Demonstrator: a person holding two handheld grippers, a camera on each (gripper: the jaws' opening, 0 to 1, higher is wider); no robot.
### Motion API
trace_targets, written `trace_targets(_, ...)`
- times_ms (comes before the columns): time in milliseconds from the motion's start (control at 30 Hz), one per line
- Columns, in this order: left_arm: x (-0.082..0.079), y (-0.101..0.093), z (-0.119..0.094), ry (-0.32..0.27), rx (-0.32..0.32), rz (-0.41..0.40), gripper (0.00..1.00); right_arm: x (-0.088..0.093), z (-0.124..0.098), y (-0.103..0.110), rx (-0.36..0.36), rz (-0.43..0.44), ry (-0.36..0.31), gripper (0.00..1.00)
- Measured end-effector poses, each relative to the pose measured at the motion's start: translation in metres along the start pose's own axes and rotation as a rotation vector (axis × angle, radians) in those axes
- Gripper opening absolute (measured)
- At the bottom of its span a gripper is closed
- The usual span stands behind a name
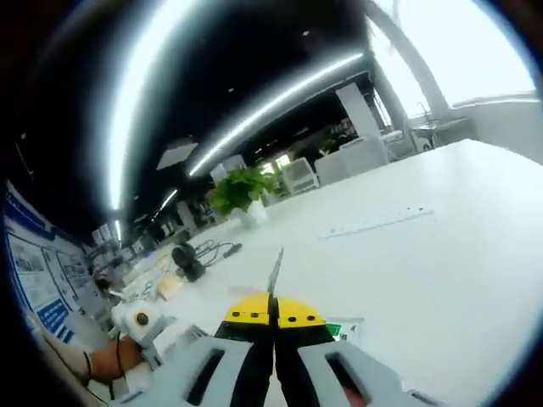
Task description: Take out ganmaoling bag from box put it on table
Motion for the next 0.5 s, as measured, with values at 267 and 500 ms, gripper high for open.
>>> trace_targets(267,0.000,0.001,0.001,0.000,0.001,0.000,0.51,0.016,0.013,-0.016,0.023,0.111,0.001,0.00)
trace_targets(500,0.000,0.002,0.001,0.001,0.001,0.000,0.51,0.037,0.027,-0.024,0.034,0.175,0.038,0.00)
Point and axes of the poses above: the point that each gripper's makers call its tool centre point, and the gripper's own axes: z roughly forward along the fingers, y roughly to its left, x roughly out of its underside, the point moved 4 cm from there along -z, roughly backward along the fingers
